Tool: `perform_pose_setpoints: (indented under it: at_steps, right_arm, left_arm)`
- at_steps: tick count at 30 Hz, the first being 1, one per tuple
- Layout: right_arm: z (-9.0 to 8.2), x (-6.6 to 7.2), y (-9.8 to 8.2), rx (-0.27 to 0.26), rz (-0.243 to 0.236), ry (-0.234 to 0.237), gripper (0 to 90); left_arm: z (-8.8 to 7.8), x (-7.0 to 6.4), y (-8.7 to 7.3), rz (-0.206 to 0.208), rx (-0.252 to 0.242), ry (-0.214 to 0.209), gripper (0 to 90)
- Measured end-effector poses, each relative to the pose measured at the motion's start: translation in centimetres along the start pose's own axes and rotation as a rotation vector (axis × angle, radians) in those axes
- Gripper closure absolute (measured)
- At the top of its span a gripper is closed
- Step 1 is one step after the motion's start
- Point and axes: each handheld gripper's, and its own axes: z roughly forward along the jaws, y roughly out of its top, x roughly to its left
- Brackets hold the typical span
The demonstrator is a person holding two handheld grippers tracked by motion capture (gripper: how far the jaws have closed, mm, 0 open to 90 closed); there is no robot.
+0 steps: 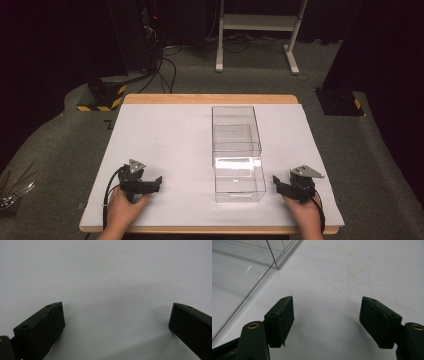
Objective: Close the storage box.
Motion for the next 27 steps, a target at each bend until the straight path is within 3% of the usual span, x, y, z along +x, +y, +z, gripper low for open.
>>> perform_pose_setpoints:
  at_steps: [4, 9, 27]
  right_arm:
    - [0.0, 0.1, 0.0, -0.001, -0.017, 0.004, 26.3]
    - [0.0, -0.1, 0.1, 0.006, -0.003, 0.027, 26.1]
    - [-1.7, 0.1, 0.4, -0.076, -0.023, 0.041, 24.0]
  left_arm:
    - [0.0, 0.0, 0.0, 0.000, 0.001, -0.001, 0.6]
    - [0.0, 0.0, 0.0, 0.000, 0.001, 0.000, 0.6]
    - [0.0, 0.0, 0.0, 0.000, 0.001, 0.000, 0.6]
